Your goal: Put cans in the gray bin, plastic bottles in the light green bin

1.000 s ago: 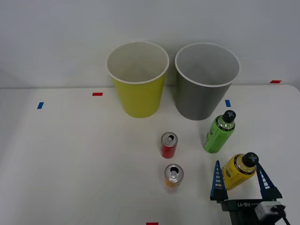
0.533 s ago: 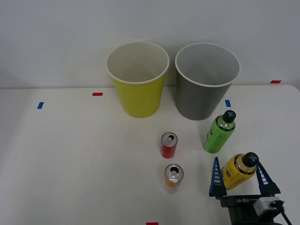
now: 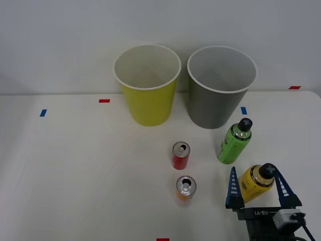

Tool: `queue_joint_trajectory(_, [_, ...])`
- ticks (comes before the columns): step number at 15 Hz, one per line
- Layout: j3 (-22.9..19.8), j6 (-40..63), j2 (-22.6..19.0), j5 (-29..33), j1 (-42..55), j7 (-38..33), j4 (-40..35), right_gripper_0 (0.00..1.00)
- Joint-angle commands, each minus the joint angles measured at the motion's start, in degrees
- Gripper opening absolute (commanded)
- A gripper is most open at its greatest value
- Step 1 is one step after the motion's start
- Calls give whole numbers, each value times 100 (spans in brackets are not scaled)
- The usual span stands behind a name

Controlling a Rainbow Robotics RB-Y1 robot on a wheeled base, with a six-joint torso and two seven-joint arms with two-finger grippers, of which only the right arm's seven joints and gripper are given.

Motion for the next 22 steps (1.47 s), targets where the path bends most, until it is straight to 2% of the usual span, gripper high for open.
queue_joint_trajectory(1, [65, -1, -24, -78, -18, 32, -1, 100])
queue_joint_trajectory(5, [144, -71, -174, -166, -53, 68, -1, 100])
queue_joint_trajectory(6, [153, -80, -209, -192, -62, 94, -1, 97])
queue_joint_trajectory(8, [206, -80, -253, -245, -97, 138, -1, 20])
queue_joint_trajectory(9, [232, -80, -253, -271, -97, 138, -1, 0])
queue_joint_trajectory(20, [417, -247, -262, -535, -97, 393, -27, 0])
queue_joint_trajectory(22, [426, -273, -429, -526, 53, 419, -186, 0])
